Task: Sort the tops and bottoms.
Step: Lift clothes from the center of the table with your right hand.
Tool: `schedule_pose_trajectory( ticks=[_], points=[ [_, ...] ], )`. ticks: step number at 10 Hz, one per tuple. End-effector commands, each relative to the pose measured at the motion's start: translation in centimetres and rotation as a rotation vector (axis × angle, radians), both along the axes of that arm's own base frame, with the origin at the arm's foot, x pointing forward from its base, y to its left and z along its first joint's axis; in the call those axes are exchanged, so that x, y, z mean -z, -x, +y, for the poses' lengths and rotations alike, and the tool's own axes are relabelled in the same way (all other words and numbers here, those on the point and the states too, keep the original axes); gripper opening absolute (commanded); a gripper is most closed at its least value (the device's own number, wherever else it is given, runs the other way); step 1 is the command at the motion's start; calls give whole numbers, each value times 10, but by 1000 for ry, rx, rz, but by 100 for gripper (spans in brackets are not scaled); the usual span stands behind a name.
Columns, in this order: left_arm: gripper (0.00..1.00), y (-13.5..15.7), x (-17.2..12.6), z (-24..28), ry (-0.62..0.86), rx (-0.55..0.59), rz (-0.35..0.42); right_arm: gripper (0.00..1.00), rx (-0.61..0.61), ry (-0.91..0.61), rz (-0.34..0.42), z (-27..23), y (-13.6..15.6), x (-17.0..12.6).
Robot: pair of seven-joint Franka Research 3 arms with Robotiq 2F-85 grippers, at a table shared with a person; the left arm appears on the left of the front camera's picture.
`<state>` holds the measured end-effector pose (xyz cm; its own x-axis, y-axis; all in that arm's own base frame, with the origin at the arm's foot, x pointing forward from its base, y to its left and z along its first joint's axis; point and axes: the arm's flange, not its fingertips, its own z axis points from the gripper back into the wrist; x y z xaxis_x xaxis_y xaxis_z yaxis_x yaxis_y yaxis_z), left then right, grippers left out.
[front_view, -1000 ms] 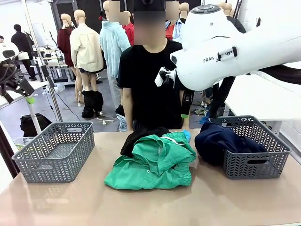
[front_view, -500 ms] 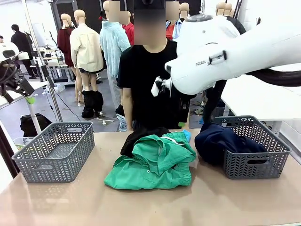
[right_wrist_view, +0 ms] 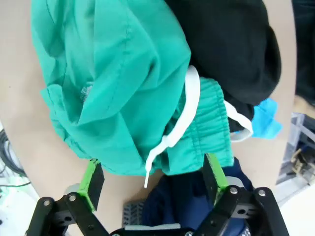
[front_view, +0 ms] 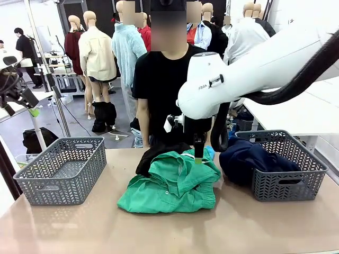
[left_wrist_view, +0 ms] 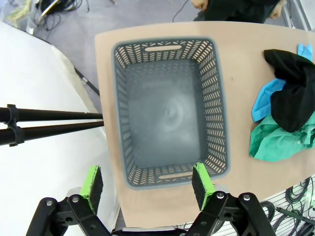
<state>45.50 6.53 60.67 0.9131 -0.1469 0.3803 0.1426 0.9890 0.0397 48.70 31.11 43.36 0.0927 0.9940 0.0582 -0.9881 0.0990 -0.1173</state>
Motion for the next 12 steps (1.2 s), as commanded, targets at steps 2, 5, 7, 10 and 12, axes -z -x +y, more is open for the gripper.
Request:
schedule_pose_trajectory(
  ticks=[2, 5, 7, 10, 12],
  points=[
    [94, -2, -2, 0, 10, -15, -7, 100, -17, -25, 45, 5, -3, 12],
    [94, -2, -2, 0, 10, -15, -7, 100, -9, -6, 61, 7, 2, 24],
    [94, -2, -2, 0, 10, -15, -7, 100, -3, 12, 50, 8, 4, 25],
    [94, -2, -2, 0, 10, -15, -7, 41, -10, 32, 51, 8, 9, 23],
    [94, -2, -2, 0, 10, -15, -7, 1, -26, 56, 101, 14, 9, 28]
  ],
)
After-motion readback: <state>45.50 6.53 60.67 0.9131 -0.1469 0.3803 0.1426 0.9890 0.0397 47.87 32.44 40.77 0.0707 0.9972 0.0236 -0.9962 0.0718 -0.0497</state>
